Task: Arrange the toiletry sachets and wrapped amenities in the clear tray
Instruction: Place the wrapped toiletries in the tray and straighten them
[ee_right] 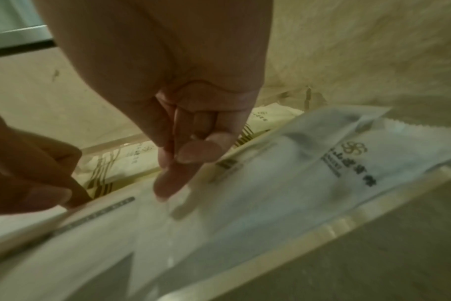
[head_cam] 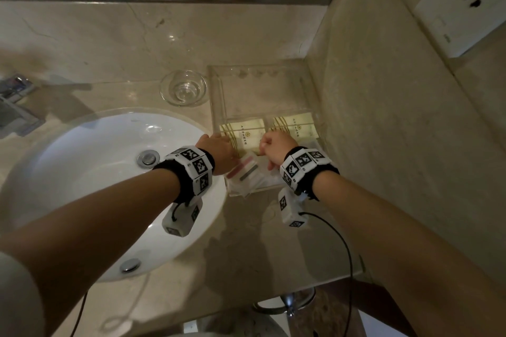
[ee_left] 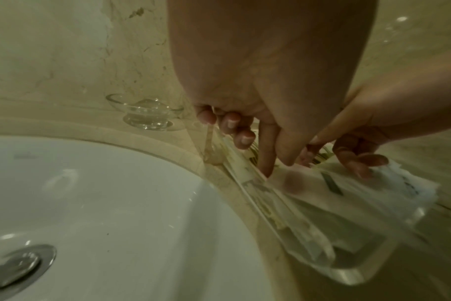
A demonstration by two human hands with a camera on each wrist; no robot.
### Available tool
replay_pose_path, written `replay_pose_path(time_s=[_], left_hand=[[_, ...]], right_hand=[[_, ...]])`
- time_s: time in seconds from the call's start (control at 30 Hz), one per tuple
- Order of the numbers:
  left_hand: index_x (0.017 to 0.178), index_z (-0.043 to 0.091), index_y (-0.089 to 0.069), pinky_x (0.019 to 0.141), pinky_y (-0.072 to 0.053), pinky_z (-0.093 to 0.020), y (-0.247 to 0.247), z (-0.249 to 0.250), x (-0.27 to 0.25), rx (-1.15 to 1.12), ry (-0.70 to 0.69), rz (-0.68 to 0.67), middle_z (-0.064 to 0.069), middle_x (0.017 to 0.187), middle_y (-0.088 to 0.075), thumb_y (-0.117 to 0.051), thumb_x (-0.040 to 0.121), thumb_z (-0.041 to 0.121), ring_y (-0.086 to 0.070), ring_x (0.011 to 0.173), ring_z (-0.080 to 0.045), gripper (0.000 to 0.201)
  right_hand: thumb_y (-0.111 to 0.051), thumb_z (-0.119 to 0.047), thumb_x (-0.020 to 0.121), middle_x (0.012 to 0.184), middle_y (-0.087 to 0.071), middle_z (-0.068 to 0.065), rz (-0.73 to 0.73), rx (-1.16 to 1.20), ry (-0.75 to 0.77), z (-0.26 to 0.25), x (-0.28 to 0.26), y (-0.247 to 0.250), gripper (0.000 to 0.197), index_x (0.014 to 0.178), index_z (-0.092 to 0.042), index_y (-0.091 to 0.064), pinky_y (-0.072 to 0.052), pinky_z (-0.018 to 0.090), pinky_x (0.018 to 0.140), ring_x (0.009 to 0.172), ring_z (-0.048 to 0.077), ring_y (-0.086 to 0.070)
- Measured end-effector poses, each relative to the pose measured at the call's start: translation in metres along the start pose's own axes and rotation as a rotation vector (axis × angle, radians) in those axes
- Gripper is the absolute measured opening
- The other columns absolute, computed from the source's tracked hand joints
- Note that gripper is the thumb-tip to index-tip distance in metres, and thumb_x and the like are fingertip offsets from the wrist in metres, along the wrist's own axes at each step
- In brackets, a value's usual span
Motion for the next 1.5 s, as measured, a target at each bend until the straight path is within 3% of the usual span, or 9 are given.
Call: replay_pose_path(time_s=[0.13, 0.37, 0.5, 0.57, 0.7, 1.03, 1.3, 1.37, 1.5], left_hand=[[0.130, 0.028, -0.051, 0.104, -0.031, -0.041, -0.005, -0.001, 0.004, 0.079, 0.002, 0.014, -0.005, 0.138, -0.046, -0.028, 0.096, 0.042, -0.037, 0.130, -0.026, 0.044], [0.131, 0.026, -0.051, 0.103, -0.032, -0.040, -0.007, -0.002, 0.004, 0.088, -0.001, 0.033, -0.005, 0.135, -0.048, -0.028, 0.096, 0.041, -0.040, 0.128, -0.026, 0.044], [0.127, 0.026, -0.055, 0.102, -0.032, -0.039, -0.007, -0.004, 0.003, 0.085, 0.002, 0.031, -0.004, 0.133, -0.050, -0.027, 0.098, 0.037, -0.041, 0.126, -0.025, 0.042], [0.126, 0.027, -0.056, 0.102, -0.032, -0.039, -0.006, -0.006, 0.002, 0.080, 0.003, 0.021, -0.004, 0.131, -0.051, -0.028, 0.098, 0.038, -0.041, 0.127, -0.025, 0.042], [0.127, 0.029, -0.056, 0.102, -0.032, -0.039, -0.005, -0.006, 0.001, 0.066, -0.004, 0.004, -0.004, 0.130, -0.052, -0.027, 0.098, 0.037, -0.041, 0.126, -0.025, 0.042], [0.123, 0.028, -0.059, 0.100, -0.035, -0.038, -0.008, -0.006, 0.005, 0.038, 0.004, -0.020, -0.004, 0.125, -0.056, -0.030, 0.097, 0.036, -0.048, 0.120, -0.026, 0.039], [0.127, 0.034, -0.055, 0.102, -0.035, -0.036, -0.009, -0.009, 0.009, 0.030, 0.023, -0.028, 0.002, 0.133, -0.055, -0.031, 0.096, 0.036, -0.047, 0.124, -0.023, 0.039], [0.129, 0.032, -0.054, 0.103, -0.036, -0.036, -0.010, -0.011, 0.008, -0.025, 0.022, -0.043, 0.000, 0.134, -0.054, -0.034, 0.096, 0.038, -0.048, 0.125, -0.024, 0.039], [0.128, 0.022, -0.056, 0.100, -0.040, -0.033, -0.002, -0.008, 0.003, -0.191, -0.037, -0.031, -0.006, 0.130, -0.057, -0.040, 0.096, 0.028, -0.051, 0.121, -0.026, 0.036]], right_hand=[[-0.041, -0.014, 0.096, 0.093, -0.066, 0.008, -0.041, -0.042, 0.063, 0.001, 0.000, -0.002, 0.024, 0.088, -0.012, -0.063, -0.040, 0.017, 0.043, 0.050, 0.019, -0.059], [-0.045, -0.020, 0.096, 0.089, -0.066, 0.004, -0.067, -0.072, 0.174, 0.004, -0.002, -0.006, 0.023, 0.084, -0.016, -0.064, -0.046, 0.020, 0.048, 0.045, 0.012, -0.057], [-0.043, -0.019, 0.097, 0.096, -0.065, 0.003, -0.073, -0.123, 0.224, 0.005, 0.000, -0.006, 0.025, 0.087, -0.016, -0.065, -0.042, 0.017, 0.045, 0.043, 0.008, -0.054], [-0.043, -0.018, 0.097, 0.095, -0.064, 0.001, -0.076, -0.136, 0.229, 0.005, 0.001, -0.005, 0.024, 0.089, -0.016, -0.066, -0.042, 0.017, 0.048, 0.048, 0.011, -0.057], [-0.045, -0.019, 0.096, 0.103, -0.070, 0.005, -0.086, -0.144, 0.226, 0.006, 0.003, -0.007, 0.023, 0.095, -0.015, -0.068, -0.046, 0.023, 0.068, 0.087, 0.025, -0.069], [-0.051, -0.022, 0.094, 0.111, -0.070, 0.003, -0.076, -0.195, 0.251, 0.009, 0.001, -0.006, 0.023, 0.105, -0.016, -0.070, -0.048, 0.030, 0.093, 0.101, 0.022, -0.065], [-0.051, -0.021, 0.093, 0.113, -0.069, 0.003, -0.076, -0.153, 0.248, 0.006, -0.001, -0.005, 0.023, 0.106, -0.015, -0.069, -0.047, 0.028, 0.094, 0.104, 0.021, -0.063], [-0.052, -0.021, 0.093, 0.109, -0.070, 0.005, -0.035, -0.107, 0.255, 0.006, -0.002, -0.002, 0.021, 0.101, -0.014, -0.069, -0.049, 0.032, 0.093, 0.100, 0.022, -0.065], [-0.051, -0.019, 0.092, 0.103, -0.070, 0.005, 0.127, -0.148, 0.266, 0.010, -0.007, 0.016, 0.019, 0.095, -0.011, -0.068, -0.050, 0.030, 0.085, 0.097, 0.022, -0.064]])
Point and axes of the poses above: each hand's wrist, its own x-axis towards the middle knuckle, its own y-axis out of the back of the hand, z = x × y, the point moved 2 cm from there along x, towards the middle knuckle
